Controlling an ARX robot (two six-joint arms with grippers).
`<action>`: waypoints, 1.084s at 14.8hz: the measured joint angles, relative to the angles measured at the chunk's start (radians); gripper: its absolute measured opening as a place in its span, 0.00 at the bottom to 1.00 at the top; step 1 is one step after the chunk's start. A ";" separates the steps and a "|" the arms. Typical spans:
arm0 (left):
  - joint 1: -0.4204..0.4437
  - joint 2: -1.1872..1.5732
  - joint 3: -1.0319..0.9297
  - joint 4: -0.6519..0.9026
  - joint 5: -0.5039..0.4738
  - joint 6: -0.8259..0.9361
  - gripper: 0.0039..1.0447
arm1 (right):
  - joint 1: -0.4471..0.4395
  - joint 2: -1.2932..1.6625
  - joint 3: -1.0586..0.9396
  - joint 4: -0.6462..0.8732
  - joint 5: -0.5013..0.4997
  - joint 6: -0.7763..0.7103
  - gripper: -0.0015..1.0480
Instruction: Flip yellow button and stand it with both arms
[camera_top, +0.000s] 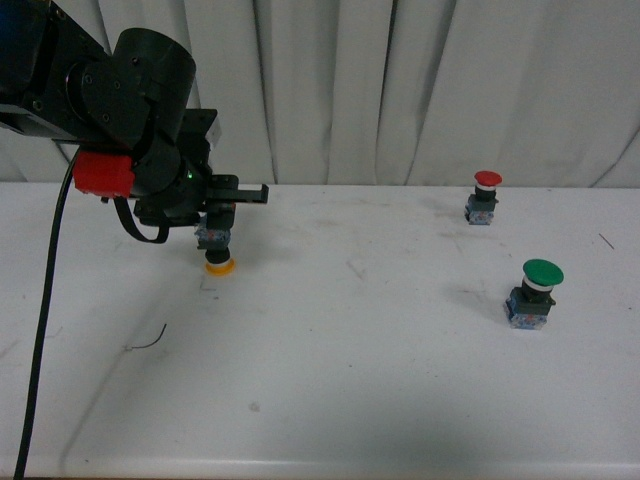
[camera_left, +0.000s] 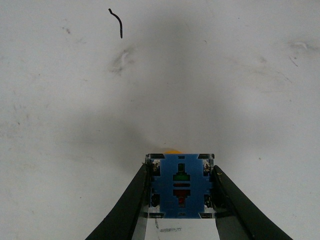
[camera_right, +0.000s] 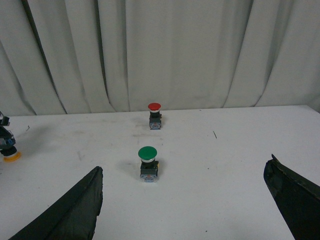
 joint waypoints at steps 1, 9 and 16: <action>0.000 0.000 0.000 0.005 0.009 -0.004 0.29 | 0.000 0.000 0.000 0.000 0.000 0.000 0.94; 0.055 -0.356 -0.278 0.379 0.396 -0.242 0.29 | 0.000 0.000 0.000 0.000 0.000 0.000 0.94; -0.001 -0.390 -0.607 1.223 0.765 -0.729 0.28 | 0.000 0.000 0.000 0.000 0.000 0.000 0.94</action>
